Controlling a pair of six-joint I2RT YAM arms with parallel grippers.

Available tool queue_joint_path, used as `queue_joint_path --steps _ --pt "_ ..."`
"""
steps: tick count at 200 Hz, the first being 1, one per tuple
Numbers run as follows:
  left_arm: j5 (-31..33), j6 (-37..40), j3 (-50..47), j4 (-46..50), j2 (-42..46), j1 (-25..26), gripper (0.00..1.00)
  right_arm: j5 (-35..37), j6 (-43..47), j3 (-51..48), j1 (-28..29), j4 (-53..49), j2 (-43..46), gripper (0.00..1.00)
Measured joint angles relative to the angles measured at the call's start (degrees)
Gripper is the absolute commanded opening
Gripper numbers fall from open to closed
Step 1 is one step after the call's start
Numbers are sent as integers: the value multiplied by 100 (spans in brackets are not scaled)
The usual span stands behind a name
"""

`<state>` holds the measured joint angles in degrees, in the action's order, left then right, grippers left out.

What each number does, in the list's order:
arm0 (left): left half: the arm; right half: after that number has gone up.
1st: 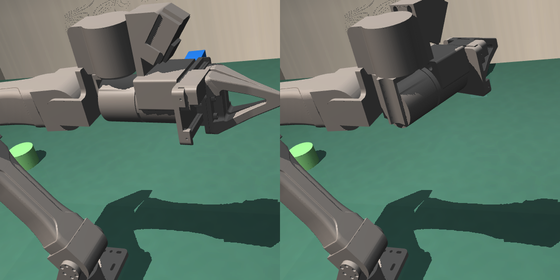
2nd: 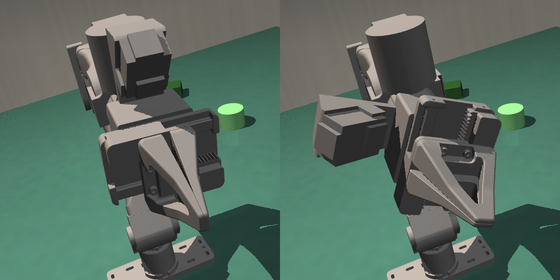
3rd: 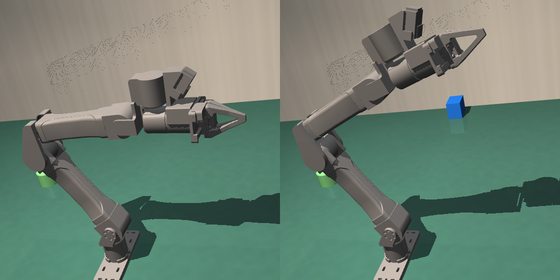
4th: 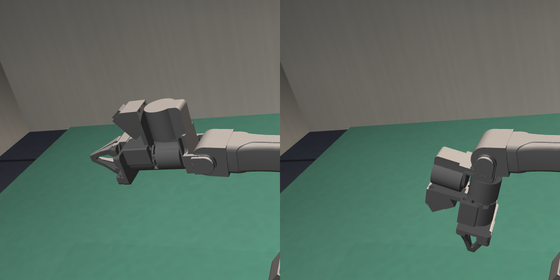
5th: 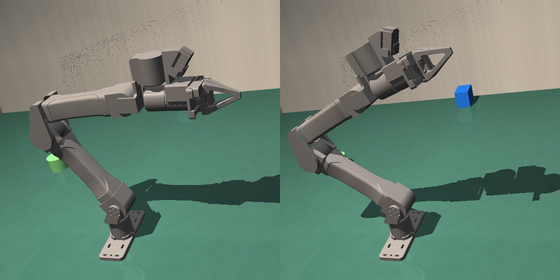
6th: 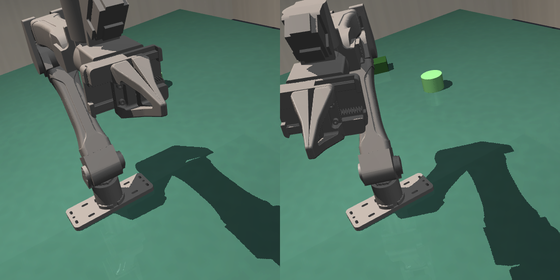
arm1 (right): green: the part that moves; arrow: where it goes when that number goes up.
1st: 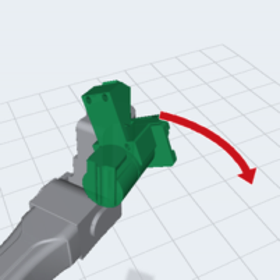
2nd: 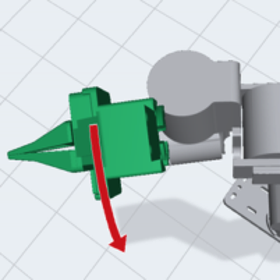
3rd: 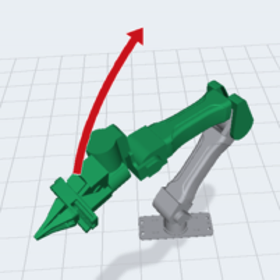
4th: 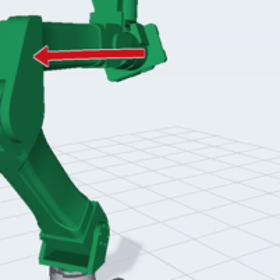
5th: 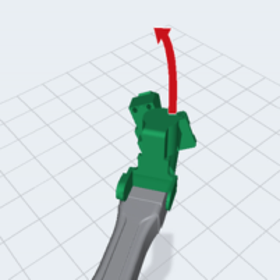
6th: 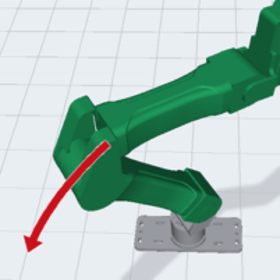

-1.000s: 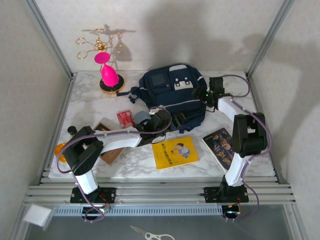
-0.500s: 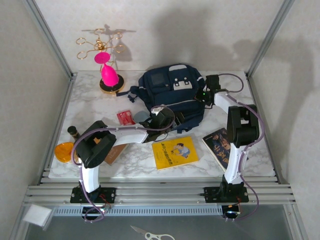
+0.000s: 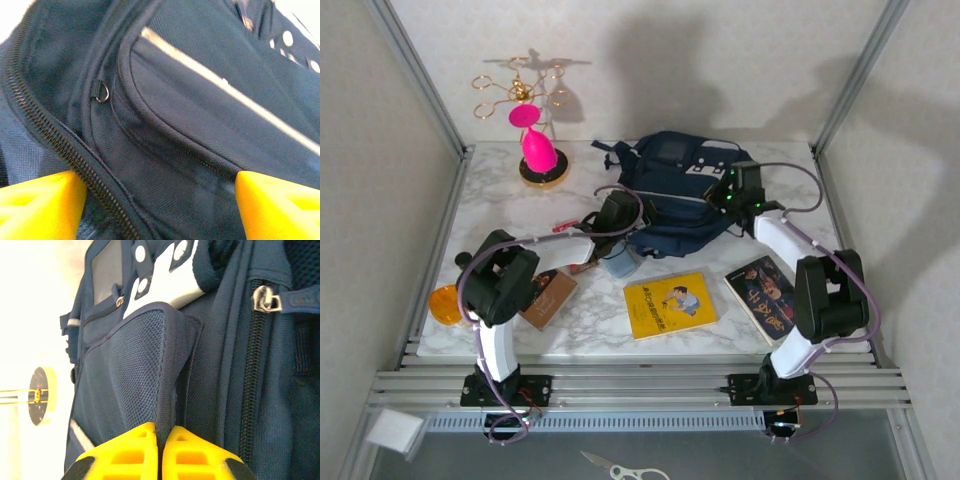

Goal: Pack books, pencil case, and school supplies into a backpack

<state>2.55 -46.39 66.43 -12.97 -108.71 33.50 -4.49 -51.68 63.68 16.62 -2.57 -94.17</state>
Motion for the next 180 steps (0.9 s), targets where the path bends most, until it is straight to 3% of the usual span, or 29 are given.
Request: queue_joint_path --steps 19,46,90,112,133,155,180 --pt "-153 173 57 63 2 -417 87 339 -496 -42 483 155 -57 11" --pt "-297 304 55 280 216 -914 91 330 -791 -22 837 282 -227 40" --pt "-431 328 -103 435 1051 -824 91 302 -286 -72 848 96 195 65" --pt "-433 291 -284 592 1401 -459 90 297 181 -337 610 -186 881 69" --pt "-426 240 -337 756 1504 164 88 125 527 -719 -79 -302 1268 67" --pt "-431 -24 -389 793 1504 848 85 -157 861 -955 -761 -422 981 62" --pt "-420 -295 -393 787 1401 1464 83 -586 1038 -975 -1078 -374 326 60"
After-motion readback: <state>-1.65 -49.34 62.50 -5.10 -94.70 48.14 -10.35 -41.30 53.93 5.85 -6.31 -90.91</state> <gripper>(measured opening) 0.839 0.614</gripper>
